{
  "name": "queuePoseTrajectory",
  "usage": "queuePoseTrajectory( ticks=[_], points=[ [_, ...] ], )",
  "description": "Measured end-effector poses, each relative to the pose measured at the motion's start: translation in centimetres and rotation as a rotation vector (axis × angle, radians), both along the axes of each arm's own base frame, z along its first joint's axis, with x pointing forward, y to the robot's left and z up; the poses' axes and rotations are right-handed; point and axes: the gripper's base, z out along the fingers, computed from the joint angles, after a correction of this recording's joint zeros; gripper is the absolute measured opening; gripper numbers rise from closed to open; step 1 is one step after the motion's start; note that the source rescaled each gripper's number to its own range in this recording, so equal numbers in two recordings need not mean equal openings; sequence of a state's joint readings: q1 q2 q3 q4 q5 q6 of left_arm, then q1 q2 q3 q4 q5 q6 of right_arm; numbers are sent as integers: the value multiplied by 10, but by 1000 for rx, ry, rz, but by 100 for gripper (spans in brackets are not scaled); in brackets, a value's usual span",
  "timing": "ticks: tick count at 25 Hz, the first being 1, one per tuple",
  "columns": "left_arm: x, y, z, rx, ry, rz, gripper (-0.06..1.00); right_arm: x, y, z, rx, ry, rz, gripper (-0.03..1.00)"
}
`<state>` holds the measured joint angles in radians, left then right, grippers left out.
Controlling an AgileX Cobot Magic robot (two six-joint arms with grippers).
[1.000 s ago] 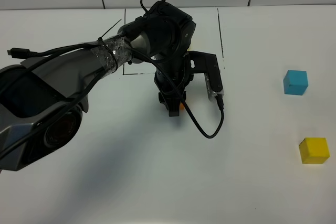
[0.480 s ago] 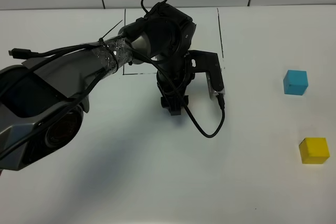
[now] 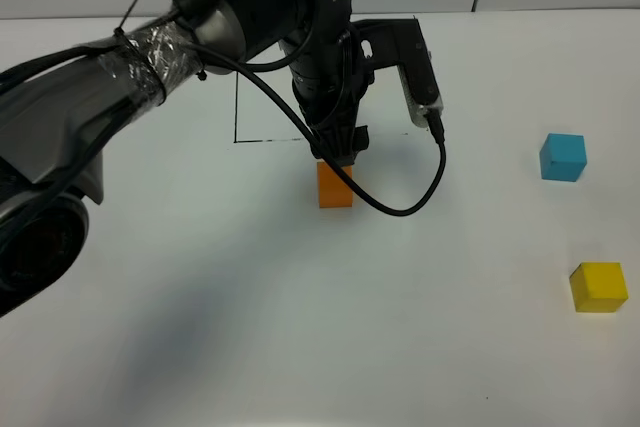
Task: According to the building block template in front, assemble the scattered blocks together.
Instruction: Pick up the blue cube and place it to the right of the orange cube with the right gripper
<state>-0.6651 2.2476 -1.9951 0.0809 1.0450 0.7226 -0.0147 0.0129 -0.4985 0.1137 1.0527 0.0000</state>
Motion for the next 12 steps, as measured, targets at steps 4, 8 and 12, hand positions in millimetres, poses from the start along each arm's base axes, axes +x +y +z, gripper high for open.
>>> queuePoseTrajectory(
  ticks=[4,8,12],
  points=[
    [-3,4,24,-46,-33,68,79,0,0,0,0,0,0,77],
    [1,18,39,-43,-67,152,80,0,0,0,0,0,0,77],
    [9,43,57,-64,-85,254,80,0,0,0,0,0,0,77]
  ],
)
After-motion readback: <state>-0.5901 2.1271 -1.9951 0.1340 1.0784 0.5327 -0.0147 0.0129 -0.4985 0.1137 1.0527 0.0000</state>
